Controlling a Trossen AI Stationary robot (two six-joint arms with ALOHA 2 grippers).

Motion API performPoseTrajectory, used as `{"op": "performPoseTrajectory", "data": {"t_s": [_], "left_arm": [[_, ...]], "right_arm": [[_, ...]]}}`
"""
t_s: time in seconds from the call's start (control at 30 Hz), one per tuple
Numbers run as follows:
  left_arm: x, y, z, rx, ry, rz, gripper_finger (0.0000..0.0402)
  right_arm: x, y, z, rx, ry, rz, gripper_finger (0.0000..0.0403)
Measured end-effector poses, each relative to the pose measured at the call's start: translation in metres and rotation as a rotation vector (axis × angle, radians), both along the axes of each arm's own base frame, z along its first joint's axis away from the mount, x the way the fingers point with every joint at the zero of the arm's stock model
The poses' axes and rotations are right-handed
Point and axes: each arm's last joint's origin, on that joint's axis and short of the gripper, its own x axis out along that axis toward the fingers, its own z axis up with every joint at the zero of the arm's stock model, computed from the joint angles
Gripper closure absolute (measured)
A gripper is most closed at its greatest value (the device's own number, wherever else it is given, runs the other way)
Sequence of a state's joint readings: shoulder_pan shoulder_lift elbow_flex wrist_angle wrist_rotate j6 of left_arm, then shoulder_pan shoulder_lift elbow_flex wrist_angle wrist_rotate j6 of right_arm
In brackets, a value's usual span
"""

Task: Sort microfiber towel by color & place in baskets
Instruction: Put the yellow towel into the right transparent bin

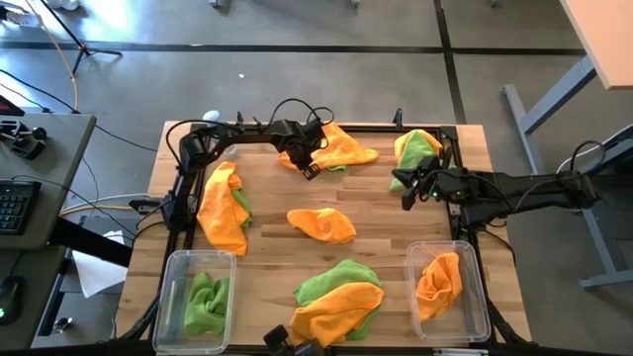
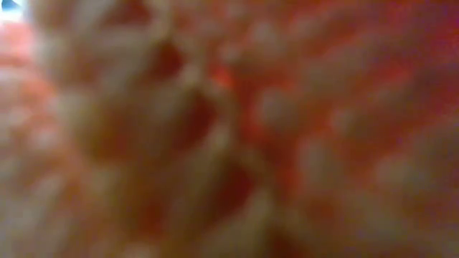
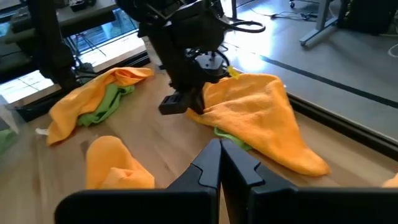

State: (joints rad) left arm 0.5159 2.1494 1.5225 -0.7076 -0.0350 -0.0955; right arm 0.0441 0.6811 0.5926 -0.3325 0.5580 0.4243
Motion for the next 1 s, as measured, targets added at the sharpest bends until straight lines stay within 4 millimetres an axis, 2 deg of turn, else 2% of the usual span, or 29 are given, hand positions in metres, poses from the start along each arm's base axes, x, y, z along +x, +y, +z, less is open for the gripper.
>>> {"op": "performPoseTrajectory", "data": {"t_s": [0.13,0.2,0.47,0.63,0.77,0.9,1.0], "left_arm": [[-0.004,-0.001,0.011,0.0,-0.007,0.032,0.0397],[-0.007,-0.003,0.026,0.012,-0.033,0.055,0.0399],[-0.026,-0.023,0.121,0.171,-0.238,0.136,0.0401],[-0.045,-0.04,0.183,0.263,-0.457,0.183,0.0401],[-0.058,-0.061,0.231,0.346,-0.684,0.195,0.0401],[-0.065,-0.084,0.263,0.389,-0.862,0.181,0.0401],[-0.064,-0.103,0.276,0.377,-0.955,0.157,0.0401]], "right_arm": [[0.0,-0.002,0.0,-0.03,0.02,0.003,0.0403],[0.0,-0.002,0.0,-0.046,0.03,0.01,0.0403],[-0.001,-0.003,0.0,-0.181,0.115,0.036,0.0403],[-0.001,-0.002,-0.001,-0.188,0.125,0.039,0.0403],[-0.001,-0.003,-0.001,-0.191,0.126,0.032,0.0403],[-0.001,-0.003,0.0,-0.193,0.12,0.03,0.0401],[0.0,-0.002,0.001,-0.196,0.11,0.069,0.0385]]}}
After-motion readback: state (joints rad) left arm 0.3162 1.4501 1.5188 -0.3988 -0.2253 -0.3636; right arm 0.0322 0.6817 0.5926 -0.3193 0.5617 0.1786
